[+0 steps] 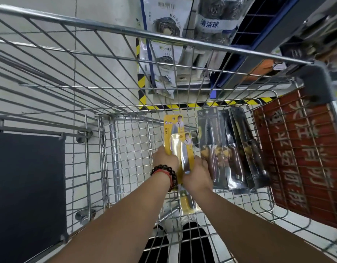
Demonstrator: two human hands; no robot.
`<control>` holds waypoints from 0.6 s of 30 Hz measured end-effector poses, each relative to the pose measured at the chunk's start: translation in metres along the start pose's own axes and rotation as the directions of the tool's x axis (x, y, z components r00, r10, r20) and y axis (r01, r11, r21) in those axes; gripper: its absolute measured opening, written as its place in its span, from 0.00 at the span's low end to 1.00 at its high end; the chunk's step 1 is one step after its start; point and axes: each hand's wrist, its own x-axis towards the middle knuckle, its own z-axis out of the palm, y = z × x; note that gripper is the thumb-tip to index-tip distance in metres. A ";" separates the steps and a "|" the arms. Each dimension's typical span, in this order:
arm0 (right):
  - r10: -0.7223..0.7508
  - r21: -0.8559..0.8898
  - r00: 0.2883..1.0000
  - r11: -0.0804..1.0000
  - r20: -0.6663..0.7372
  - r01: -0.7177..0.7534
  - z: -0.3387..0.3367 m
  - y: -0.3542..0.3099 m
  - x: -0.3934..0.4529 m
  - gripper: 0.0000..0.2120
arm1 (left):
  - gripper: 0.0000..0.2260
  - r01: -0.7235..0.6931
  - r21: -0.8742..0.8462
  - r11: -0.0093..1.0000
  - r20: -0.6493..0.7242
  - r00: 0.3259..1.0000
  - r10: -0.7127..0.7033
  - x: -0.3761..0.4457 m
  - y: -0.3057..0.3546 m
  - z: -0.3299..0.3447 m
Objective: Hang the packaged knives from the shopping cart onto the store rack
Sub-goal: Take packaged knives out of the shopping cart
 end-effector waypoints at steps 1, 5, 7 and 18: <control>0.006 0.018 1.000 1.000 0.000 -0.006 0.002 0.001 -0.001 0.16 | 0.10 0.016 0.003 1.000 0.003 1.000 -0.016 -0.003 0.002 0.000; 0.024 0.032 1.000 0.999 0.015 -0.025 0.008 0.003 -0.002 0.25 | 0.08 0.116 -0.056 0.992 0.008 0.993 -0.115 -0.013 0.008 0.001; 0.033 0.050 0.999 0.998 0.036 -0.035 0.010 0.004 -0.003 0.28 | 0.02 0.137 -0.134 0.982 0.053 0.990 -0.131 -0.015 0.006 0.001; -0.105 0.324 0.990 0.944 0.094 0.069 -0.022 -0.026 -0.035 0.31 | 0.05 0.160 -0.438 0.885 0.221 0.973 -0.067 -0.036 -0.007 -0.045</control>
